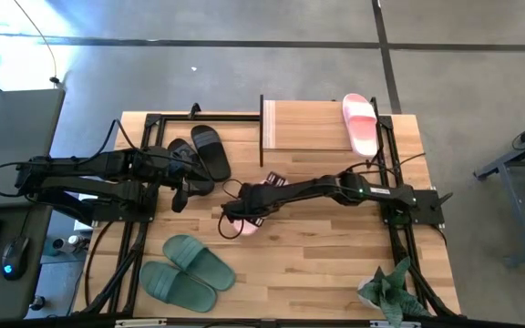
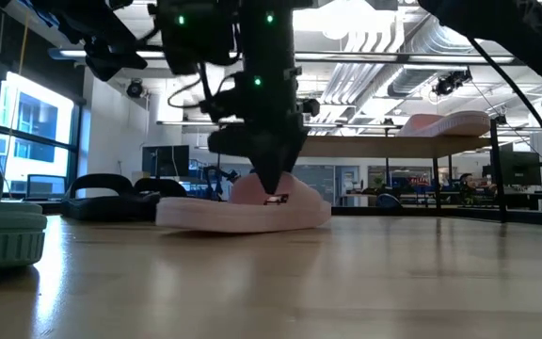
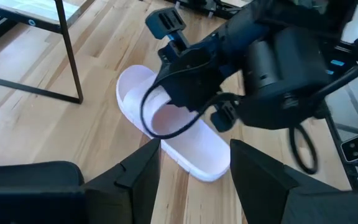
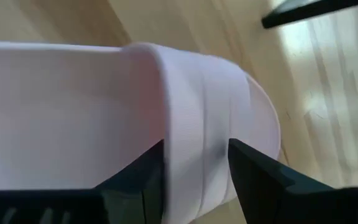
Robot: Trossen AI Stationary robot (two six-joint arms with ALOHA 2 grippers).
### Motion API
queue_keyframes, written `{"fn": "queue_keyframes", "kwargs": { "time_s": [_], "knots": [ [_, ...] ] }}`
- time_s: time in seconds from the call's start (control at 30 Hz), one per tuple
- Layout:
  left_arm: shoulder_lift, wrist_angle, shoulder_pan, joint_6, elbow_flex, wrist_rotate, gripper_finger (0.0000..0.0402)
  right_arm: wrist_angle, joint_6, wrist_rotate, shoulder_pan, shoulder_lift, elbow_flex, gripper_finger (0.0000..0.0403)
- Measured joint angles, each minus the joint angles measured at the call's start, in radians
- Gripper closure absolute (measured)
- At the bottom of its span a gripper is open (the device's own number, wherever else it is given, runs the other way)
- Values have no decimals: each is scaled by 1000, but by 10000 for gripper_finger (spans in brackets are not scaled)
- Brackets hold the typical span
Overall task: Pick and place slides into the shelf
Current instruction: Put the pink slide on the shelf
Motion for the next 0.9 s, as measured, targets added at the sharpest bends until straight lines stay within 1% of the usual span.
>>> {"fn": "queue_keyframes", "kwargs": {
  "time_s": [0.2, 0.3, 0.43, 0.63, 0.67, 0.9],
  "knots": [
    [0, 0, 0, 0, 0, 0, 224, -39, 4, 5, -3, 5, 0, 250],
    [0, 0, 0, 0, 0, 0, 224, -57, 4, 6, -3, 5, 0, 258],
    [0, 0, 0, 0, 0, 0, 224, -81, 4, 19, -2, 5, 0, 293],
    [0, 0, 0, 0, 0, 0, 224, -83, -2, 13, -2, 5, 0, 383],
    [0, 0, 0, 0, 0, 0, 224, -84, -5, 10, -2, 5, 0, 392],
    [0, 0, 0, 0, 0, 0, 224, -82, -42, 10, 29, -10, 0, 400]
  ]
}}
